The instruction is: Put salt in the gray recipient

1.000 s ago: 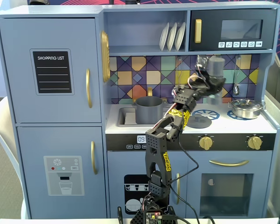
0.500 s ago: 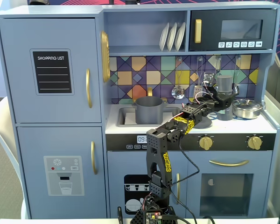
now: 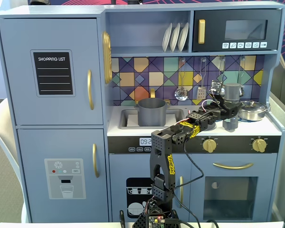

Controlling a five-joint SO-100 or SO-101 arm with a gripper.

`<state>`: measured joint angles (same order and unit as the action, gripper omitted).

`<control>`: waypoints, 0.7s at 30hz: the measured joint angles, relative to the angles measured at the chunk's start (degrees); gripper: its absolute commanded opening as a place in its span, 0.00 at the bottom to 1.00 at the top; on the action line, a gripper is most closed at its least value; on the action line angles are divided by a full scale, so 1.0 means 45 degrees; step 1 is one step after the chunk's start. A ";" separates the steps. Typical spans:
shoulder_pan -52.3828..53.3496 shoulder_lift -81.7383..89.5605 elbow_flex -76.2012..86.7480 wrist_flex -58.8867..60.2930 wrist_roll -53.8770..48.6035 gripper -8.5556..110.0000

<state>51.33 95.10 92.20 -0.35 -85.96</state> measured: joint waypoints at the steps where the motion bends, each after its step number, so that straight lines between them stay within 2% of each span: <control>1: -0.0020 0.0000 0.0078 -0.0098 0.0098 0.07; 17: 0.0039 0.0000 0.1445 -0.1914 0.0391 0.07; 19: 0.0039 0.0000 0.1504 -0.2070 0.0410 0.12; 21: 0.0039 0.0000 0.1562 -0.2187 0.0273 0.23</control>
<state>51.50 95.10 99.23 -10.20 -84.73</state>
